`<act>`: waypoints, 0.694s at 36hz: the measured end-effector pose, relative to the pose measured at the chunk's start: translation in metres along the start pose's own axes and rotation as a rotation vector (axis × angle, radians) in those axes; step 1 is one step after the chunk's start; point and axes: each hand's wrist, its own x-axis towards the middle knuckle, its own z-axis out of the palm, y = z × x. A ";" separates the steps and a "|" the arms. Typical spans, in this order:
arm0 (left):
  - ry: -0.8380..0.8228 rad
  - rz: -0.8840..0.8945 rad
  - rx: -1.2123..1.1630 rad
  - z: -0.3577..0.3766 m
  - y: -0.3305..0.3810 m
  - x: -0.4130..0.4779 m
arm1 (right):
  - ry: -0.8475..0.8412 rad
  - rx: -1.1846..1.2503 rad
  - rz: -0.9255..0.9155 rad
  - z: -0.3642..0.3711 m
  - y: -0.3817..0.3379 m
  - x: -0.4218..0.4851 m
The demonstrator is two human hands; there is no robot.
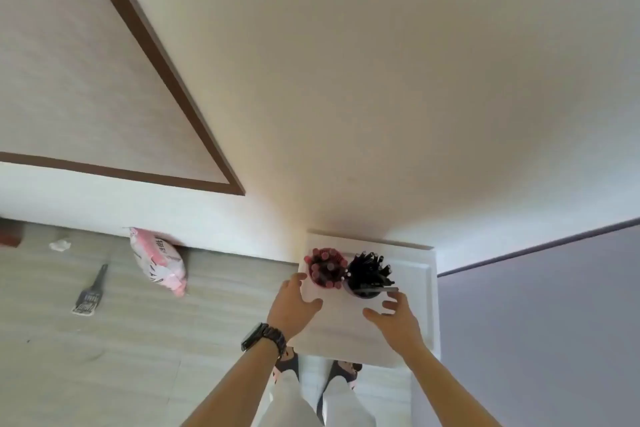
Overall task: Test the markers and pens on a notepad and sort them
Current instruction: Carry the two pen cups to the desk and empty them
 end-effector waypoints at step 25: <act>0.104 0.192 -0.091 0.025 0.008 0.040 | -0.005 -0.095 -0.272 0.006 -0.009 0.044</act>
